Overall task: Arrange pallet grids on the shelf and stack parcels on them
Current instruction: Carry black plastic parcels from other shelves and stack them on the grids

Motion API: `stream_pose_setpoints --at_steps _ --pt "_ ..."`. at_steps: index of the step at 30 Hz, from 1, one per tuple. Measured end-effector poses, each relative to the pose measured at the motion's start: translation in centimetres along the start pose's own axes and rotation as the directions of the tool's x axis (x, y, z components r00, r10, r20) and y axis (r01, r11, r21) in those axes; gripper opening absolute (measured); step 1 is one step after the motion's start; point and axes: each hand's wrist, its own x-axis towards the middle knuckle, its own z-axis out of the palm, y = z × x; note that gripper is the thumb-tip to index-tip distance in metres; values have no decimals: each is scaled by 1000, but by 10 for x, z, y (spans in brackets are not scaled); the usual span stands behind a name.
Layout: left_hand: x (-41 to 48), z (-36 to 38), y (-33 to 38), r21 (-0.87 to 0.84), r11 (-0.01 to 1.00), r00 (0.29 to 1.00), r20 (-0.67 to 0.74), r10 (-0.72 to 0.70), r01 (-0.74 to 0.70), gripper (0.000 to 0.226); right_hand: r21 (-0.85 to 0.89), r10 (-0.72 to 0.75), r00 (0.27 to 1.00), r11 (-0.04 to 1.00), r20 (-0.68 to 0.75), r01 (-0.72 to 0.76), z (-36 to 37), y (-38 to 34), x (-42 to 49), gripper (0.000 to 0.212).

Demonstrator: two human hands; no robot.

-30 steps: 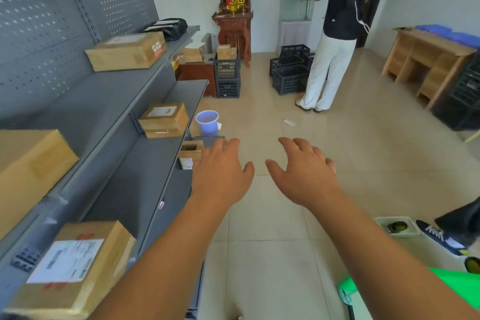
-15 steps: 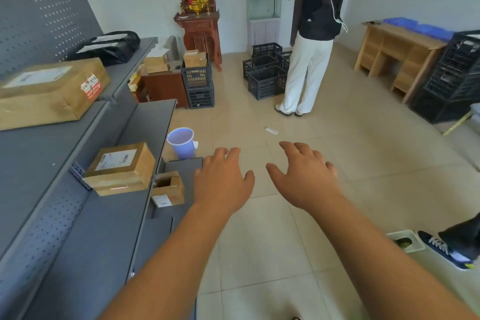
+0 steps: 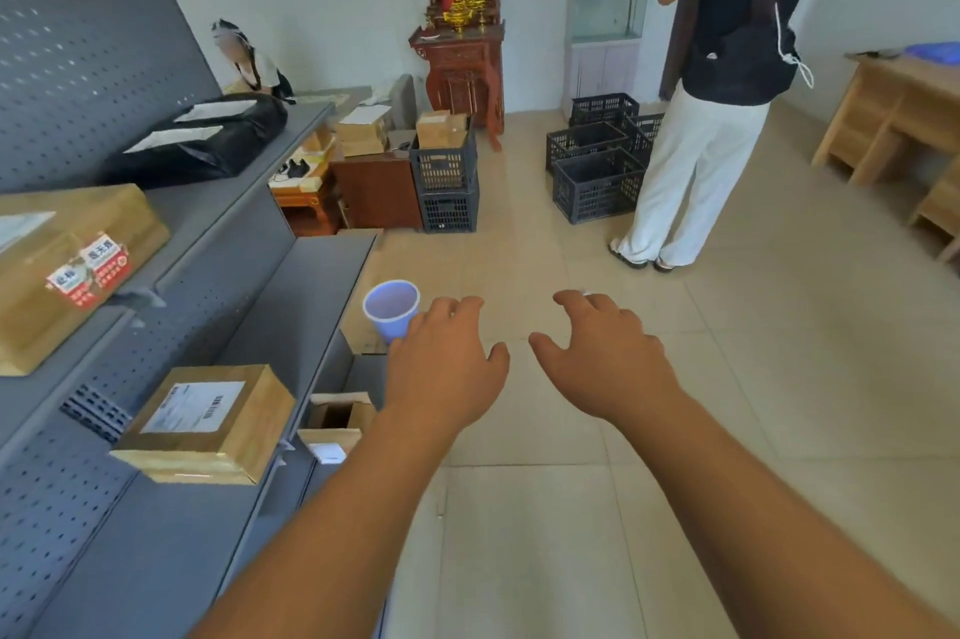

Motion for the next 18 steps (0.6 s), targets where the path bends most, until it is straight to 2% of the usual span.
stream_pose_setpoints --at_steps 7,18 --pt "114 5 -19 -30 999 998 -47 -46 45 57 18 -51 999 999 -7 51 3 -20 120 59" --pt "295 -4 -75 -17 1000 996 -90 -21 19 55 25 -53 994 998 -93 56 9 -86 295 58"
